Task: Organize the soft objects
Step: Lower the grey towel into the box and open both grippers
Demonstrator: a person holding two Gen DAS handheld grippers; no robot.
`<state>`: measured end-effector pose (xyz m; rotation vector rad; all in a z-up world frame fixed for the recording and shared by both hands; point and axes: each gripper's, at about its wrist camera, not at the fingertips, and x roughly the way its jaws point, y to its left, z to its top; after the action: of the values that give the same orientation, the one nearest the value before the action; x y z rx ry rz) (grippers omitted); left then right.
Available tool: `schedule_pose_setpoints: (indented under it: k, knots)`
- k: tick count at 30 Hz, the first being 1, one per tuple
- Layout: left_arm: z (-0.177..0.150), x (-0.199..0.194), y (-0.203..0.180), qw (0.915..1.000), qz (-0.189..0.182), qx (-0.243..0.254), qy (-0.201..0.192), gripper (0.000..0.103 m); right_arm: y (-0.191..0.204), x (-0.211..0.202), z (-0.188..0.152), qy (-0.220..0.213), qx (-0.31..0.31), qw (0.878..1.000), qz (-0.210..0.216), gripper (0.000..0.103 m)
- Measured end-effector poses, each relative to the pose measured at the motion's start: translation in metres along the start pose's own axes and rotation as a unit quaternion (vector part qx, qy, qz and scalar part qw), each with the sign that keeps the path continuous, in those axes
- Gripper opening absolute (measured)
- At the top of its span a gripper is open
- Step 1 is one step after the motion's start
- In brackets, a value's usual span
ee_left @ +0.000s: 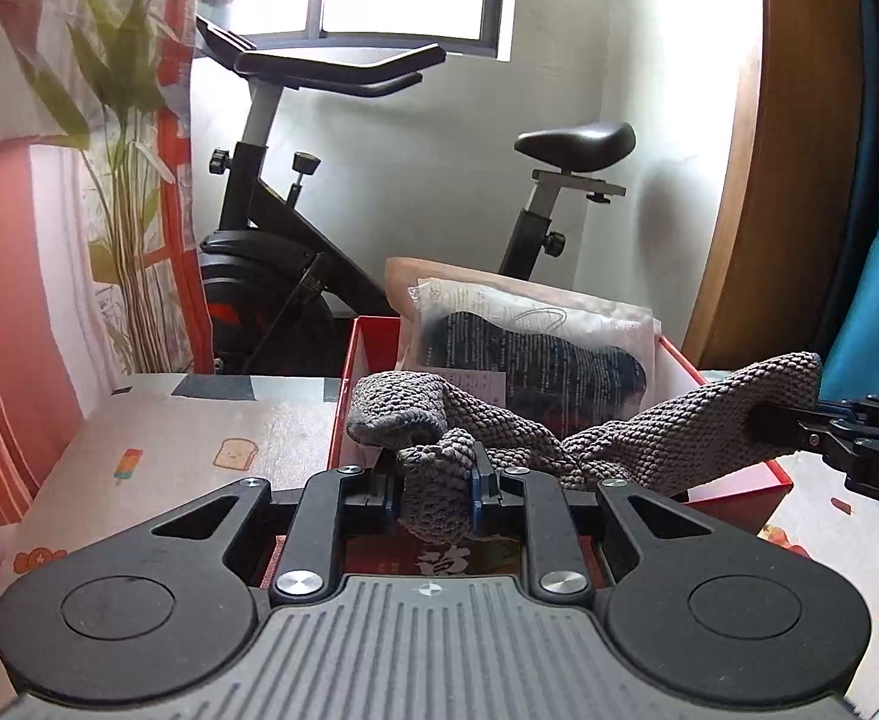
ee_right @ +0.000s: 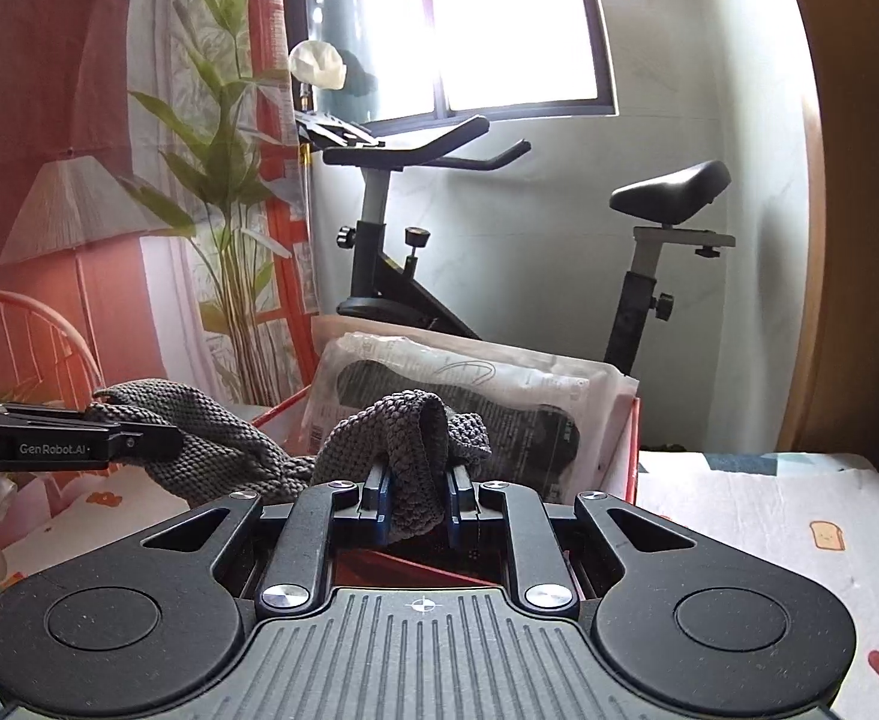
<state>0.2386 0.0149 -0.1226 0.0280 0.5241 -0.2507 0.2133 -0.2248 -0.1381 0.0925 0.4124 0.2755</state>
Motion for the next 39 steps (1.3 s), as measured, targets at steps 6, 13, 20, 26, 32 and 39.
schedule_pose_setpoints:
  k: [6, 13, 20, 26, 32, 39]
  knots:
    - [0.01, 0.044, -0.009, 0.9975, -0.014, 0.037, 0.059, 0.022, -0.009, 0.038, 0.009, 0.052, 0.001, 0.999, -0.01, 0.016]
    - [0.008, 0.08, -0.023, 0.9893, -0.029, 0.078, 0.12, 0.022, -0.022, 0.072, 0.007, 0.112, -0.011, 0.993, -0.037, 0.016]
    - [0.01, 0.109, -0.022, 0.984, -0.044, 0.067, 0.159, 0.022, -0.025, 0.106, 0.008, 0.154, -0.037, 0.986, -0.054, 0.016]
    - [0.008, 0.123, -0.024, 0.9813, -0.053, 0.047, 0.179, 0.023, -0.028, 0.121, 0.002, 0.179, -0.041, 0.981, -0.059, 0.016]
    - [0.013, 0.118, -0.014, 0.9833, -0.068, 0.033, 0.166, 0.046, -0.032, 0.114, 0.002, 0.182, -0.044, 0.98, -0.067, 0.023]
    - [0.029, 0.083, -0.005, 0.9926, -0.064, 0.015, 0.102, 0.087, -0.034, 0.093, 0.015, 0.161, -0.045, 0.982, -0.081, 0.045]
